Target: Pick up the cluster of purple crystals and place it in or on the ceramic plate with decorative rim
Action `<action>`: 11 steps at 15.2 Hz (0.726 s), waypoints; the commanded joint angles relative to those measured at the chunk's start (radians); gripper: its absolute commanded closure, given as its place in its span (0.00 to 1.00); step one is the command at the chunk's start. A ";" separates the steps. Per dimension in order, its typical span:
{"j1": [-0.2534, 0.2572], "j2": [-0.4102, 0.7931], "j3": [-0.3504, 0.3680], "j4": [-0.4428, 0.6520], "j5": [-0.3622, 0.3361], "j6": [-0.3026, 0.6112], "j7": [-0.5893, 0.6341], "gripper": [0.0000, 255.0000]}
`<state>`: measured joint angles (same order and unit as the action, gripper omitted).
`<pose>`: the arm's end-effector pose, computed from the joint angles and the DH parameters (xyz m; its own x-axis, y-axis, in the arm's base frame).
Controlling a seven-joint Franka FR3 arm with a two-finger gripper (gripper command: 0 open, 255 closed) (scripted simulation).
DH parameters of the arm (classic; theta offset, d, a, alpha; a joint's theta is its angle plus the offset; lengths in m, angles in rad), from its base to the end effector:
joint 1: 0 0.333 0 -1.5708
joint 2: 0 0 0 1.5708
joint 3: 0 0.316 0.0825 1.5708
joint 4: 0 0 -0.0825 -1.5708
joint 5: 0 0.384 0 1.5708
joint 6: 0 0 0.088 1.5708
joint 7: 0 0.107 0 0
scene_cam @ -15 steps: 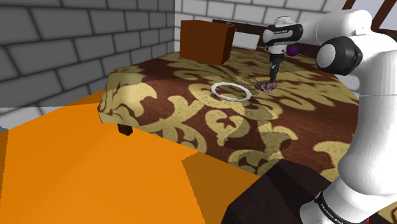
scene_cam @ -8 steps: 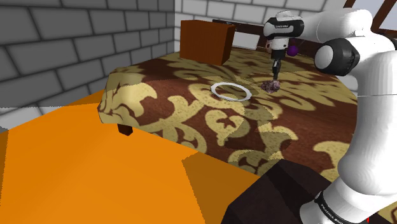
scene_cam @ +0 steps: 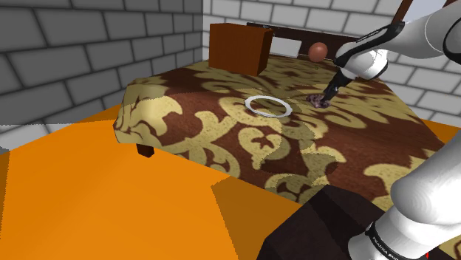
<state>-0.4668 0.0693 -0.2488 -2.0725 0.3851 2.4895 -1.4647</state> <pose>0.4459 -0.3874 0.4348 0.8118 0.4813 0.3306 0.4096 -0.8729 0.2652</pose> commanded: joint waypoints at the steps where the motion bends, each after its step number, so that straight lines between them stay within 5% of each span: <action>1: -0.005 -0.007 0.006 -0.052 0.076 0.100 -0.078 0.00; 11: -0.004 0.051 0.017 -0.035 0.119 0.136 -0.108 0.00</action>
<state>-0.4712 0.1189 -0.2324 -2.1054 0.5037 2.6267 -1.5721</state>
